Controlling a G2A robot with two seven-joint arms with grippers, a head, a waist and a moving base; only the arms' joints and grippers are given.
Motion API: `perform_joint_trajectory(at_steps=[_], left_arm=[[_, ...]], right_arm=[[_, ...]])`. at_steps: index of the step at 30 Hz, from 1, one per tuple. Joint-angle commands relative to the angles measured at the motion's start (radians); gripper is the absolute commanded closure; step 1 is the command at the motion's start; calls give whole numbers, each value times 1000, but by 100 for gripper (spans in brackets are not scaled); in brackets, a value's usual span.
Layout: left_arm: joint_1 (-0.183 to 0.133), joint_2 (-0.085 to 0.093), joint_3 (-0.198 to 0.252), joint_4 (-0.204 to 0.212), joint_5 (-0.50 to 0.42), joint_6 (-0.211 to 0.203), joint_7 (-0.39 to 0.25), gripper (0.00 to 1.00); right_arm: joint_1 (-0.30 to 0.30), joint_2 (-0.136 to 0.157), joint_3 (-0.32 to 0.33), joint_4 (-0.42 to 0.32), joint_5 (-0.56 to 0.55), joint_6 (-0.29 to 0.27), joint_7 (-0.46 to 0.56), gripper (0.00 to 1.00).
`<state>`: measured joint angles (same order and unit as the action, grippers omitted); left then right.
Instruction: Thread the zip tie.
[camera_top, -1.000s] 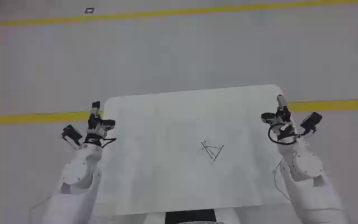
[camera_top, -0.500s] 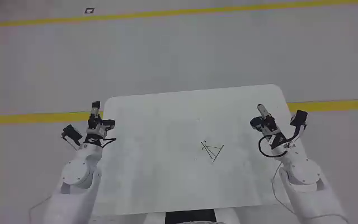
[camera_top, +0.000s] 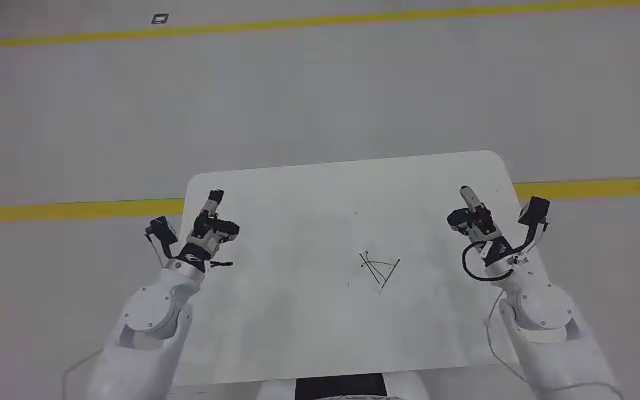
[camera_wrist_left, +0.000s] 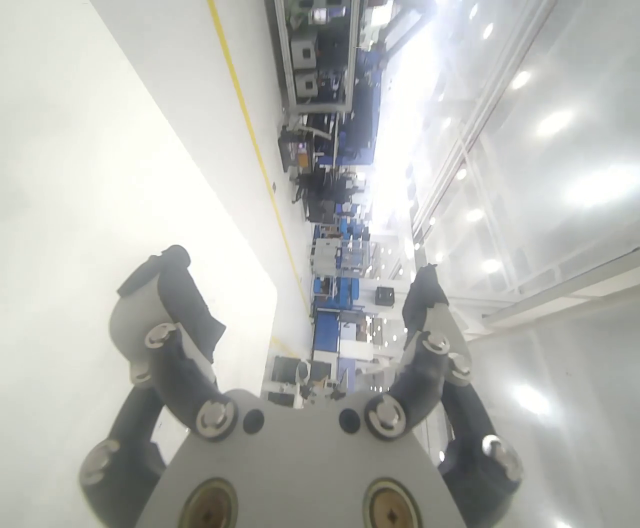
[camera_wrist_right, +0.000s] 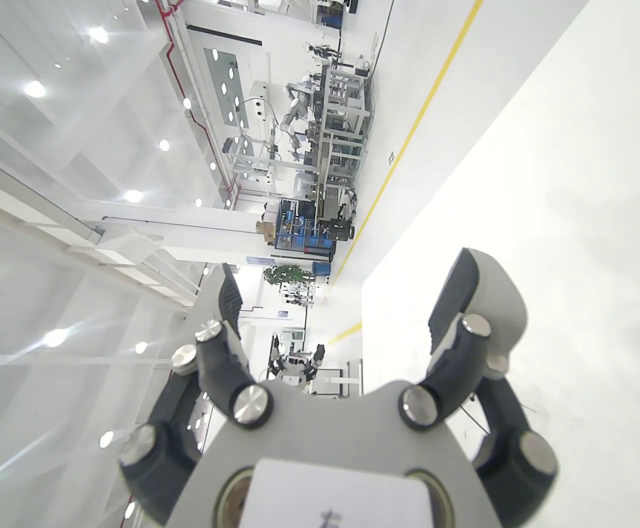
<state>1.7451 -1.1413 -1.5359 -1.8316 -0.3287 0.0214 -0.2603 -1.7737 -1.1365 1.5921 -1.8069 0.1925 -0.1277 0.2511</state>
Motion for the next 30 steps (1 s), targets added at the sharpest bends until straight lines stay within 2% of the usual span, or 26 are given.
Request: perform_joint_trajectory(at_steps=[1,3,8,10,18,22,30], left_arm=[[13,5,-4,-4,23,-7,-63,0],[20,7,-14,-6,21,-27,-92,0],[20,7,-14,-6,21,-27,-92,0],[20,7,-14,-6,21,-27,-92,0],[20,7,-14,-6,21,-27,-92,0],[20,7,-14,-6,21,-27,-92,0],[20,7,-14,-6,21,-27,-92,0]], right_arm=[[0,0,0,0,0,0,0,0],[0,0,0,0,0,0,0,0],[0,0,0,0,0,0,0,0],[17,2,-14,-34,-25,-20,43,0],[151,11,-116,-7,-207,-50,283,0],[183,16,-162,-4,-318,-87,377,0],[183,17,-165,-3,-329,-97,387,0]])
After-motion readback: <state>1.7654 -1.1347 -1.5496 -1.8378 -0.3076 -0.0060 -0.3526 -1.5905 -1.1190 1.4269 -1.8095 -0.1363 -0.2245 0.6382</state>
